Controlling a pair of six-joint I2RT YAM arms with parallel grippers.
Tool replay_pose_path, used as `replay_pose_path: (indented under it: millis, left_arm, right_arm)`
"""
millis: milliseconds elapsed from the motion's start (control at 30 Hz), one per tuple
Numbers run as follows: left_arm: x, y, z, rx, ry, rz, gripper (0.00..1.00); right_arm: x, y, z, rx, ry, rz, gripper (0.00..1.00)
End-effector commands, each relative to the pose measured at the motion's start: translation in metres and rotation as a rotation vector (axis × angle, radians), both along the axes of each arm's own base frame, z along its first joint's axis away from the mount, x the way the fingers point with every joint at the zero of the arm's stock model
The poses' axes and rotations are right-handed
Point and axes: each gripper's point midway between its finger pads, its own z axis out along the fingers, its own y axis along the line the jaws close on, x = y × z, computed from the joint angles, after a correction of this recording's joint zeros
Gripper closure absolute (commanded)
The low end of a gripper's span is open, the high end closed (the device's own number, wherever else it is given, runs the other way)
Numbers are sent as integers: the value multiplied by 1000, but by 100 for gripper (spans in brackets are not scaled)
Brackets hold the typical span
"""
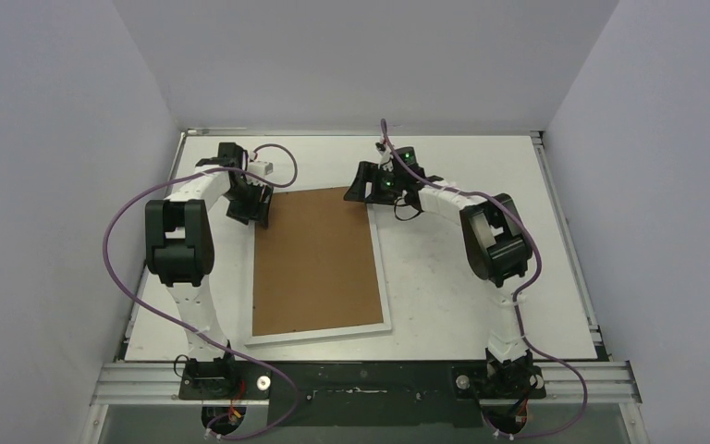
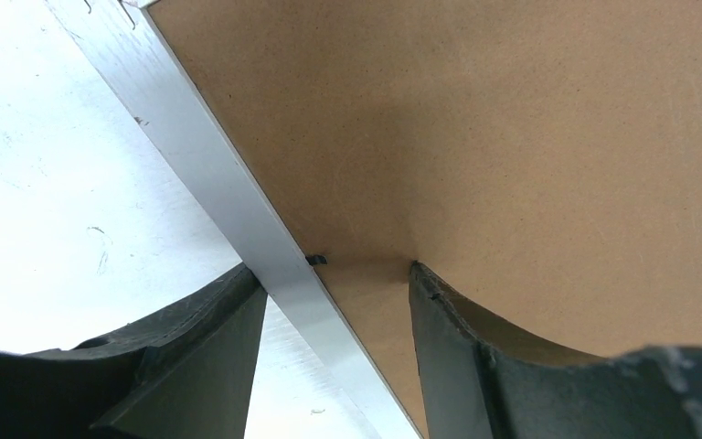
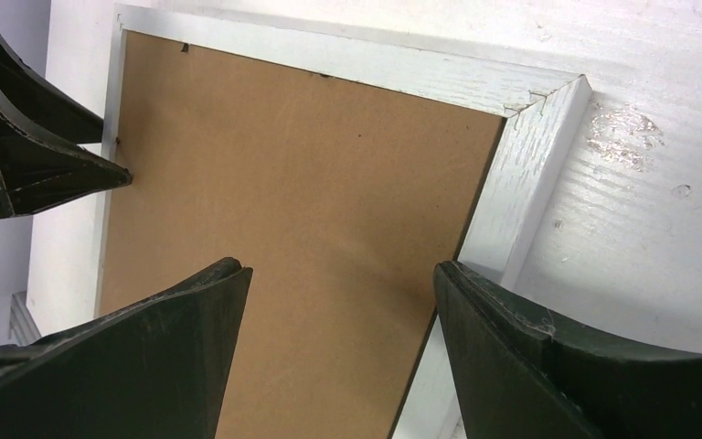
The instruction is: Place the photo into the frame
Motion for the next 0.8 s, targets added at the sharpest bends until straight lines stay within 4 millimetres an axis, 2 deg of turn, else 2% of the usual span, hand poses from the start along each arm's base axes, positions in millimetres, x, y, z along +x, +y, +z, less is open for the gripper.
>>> replay_pose_path:
  millis: [0,267,600,767]
  left_arm:
    - [6,-43,-33,-55,-6,-144,47]
    - [6,-48,-36,-58,-2,-156,48]
    - [8,-51,-35,-61,-2,-161,49]
    - [8,-51,-34,-62,-1,-164,50]
  right_arm:
    - [-111,14,-127,-170,351,137,24]
    - [-134,18,-137,-153,392,185,24]
    - [-140,-2,-149,-403,324,218,24]
    - [-147,-3,-156,-438,325,234,24]
